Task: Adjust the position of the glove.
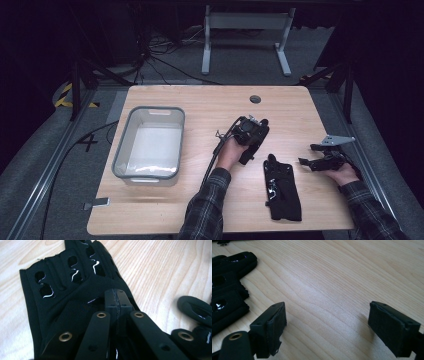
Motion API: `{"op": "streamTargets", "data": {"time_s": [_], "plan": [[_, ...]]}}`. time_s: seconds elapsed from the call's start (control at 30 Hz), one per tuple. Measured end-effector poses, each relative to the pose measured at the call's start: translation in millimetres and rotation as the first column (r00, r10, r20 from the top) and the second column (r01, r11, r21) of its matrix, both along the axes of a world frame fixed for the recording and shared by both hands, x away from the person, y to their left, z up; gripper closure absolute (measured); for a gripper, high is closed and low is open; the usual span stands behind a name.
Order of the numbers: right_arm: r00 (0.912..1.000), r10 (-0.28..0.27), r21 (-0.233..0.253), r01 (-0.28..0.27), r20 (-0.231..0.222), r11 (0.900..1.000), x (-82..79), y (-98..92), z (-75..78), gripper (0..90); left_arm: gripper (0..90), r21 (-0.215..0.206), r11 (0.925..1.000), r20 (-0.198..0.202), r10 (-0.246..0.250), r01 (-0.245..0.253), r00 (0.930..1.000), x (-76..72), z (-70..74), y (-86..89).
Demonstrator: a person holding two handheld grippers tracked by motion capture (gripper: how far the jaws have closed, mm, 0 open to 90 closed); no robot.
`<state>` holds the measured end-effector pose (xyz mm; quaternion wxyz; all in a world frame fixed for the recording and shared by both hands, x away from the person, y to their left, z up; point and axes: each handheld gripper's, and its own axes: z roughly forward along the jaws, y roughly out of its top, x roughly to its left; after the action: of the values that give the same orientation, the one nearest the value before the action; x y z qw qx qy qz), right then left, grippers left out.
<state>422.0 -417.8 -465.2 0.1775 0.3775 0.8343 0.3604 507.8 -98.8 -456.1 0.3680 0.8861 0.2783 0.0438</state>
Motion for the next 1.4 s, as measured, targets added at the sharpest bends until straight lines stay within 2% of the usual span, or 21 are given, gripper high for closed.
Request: {"op": "streamTargets", "data": {"time_s": [0.2,0.33,0.63,0.77,1.0,1.27,1.4], "plan": [[1.0000,-0.003,0.001,0.003,0.000,1.000,-0.3,0.1,0.0,15.8,90.0,-0.010,0.9998,-0.006,0.019,-0.019,0.9998,-14.7,-1.2,8.3],[1.0000,-0.005,0.002,0.005,-0.001,1.000,-0.6,0.2,0.0,15.8,90.0,0.020,0.9994,-0.002,0.026,-0.026,0.9996,-27.3,0.6,13.9],[1.0000,-0.005,0.002,0.005,-0.001,1.000,-0.6,0.2,0.0,15.8,90.0,0.018,0.9990,-0.017,0.040,-0.040,0.9990,-51.5,0.2,31.4],[1.0000,-0.005,0.002,0.005,-0.001,1.000,-0.7,0.2,0.0,15.8,90.0,0.043,0.9980,-0.024,0.047,-0.046,0.9986,-63.3,2.0,40.2],[1.0000,-0.005,0.001,0.005,-0.001,1.000,-0.7,0.2,0.0,15.8,90.0,0.061,0.9971,-0.019,0.047,-0.046,0.9987,-80.3,2.7,51.3],[1.0000,-0.005,0.001,0.005,-0.001,1.000,-0.7,0.2,0.0,15.8,90.0,0.058,0.9971,-0.028,0.050,-0.048,0.9983,-101.2,2.3,61.8],[1.0000,-0.005,0.002,0.005,-0.001,1.000,-0.7,0.2,0.0,15.8,90.0,0.055,0.9973,-0.027,0.051,-0.049,0.9983,-105.6,3.0,62.9]]}}
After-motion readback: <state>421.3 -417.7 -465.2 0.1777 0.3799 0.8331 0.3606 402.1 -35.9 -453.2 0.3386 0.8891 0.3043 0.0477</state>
